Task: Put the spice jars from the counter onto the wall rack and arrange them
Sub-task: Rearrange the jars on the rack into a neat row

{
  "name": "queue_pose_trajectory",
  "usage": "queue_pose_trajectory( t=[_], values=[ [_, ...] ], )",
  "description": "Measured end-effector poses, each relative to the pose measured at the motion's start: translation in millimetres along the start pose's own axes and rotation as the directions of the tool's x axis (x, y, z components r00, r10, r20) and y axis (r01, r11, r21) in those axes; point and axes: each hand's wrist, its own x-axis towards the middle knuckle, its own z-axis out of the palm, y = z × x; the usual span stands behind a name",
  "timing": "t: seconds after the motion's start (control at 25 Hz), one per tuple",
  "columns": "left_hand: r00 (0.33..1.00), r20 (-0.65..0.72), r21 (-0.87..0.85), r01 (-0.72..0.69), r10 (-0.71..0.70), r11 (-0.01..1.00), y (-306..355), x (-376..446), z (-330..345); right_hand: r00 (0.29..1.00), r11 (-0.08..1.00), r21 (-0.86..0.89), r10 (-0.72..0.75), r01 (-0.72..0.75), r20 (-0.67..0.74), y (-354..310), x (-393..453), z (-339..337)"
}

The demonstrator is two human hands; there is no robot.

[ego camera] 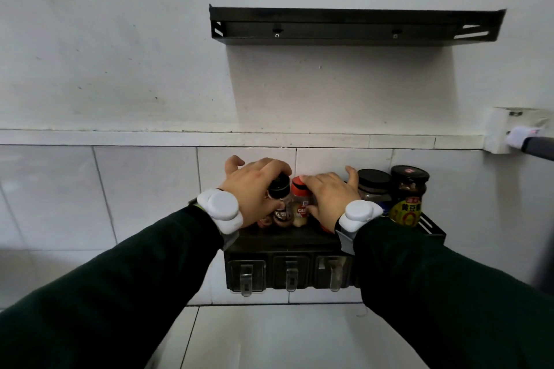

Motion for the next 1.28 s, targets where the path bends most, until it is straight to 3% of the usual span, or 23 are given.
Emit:
queue_pose_trajectory(
  t=[0.36,0.52,0.76,0.92,1.28],
  values=[
    [1.0,0.018,-0.04,0.024,-0.023,0.999,4.4,-0.5,-11.9,0.998,0.998,-0.026,-0.052,0.053,0.023,11.9,-7.7,-9.3],
    [0.999,0.047,-0.027,-0.009,0.01,1.0,23.4,18.4,5.5,0.997,0.998,-0.067,-0.005,0.01,0.073,46.2,-21.8,-15.8],
    [0.997,0.078,0.073,0.017,-0.023,0.997,36.3,42.3,45.6,0.995,0.993,-0.091,-0.066,0.073,0.073,55.0,-29.1,-9.1],
    [0.995,0.065,0.035,0.068,-0.07,0.997,30.4,49.0,60.3,0.996,0.995,-0.067,-0.078,0.08,0.041,55.9,-29.5,-5.5],
    [0.997,-0.002,0.143,0.076,-0.077,0.987,21.2,36.9,63.9,0.998,0.997,-0.061,-0.056,0.057,0.019,51.7,-33.6,-5.2]
  ],
)
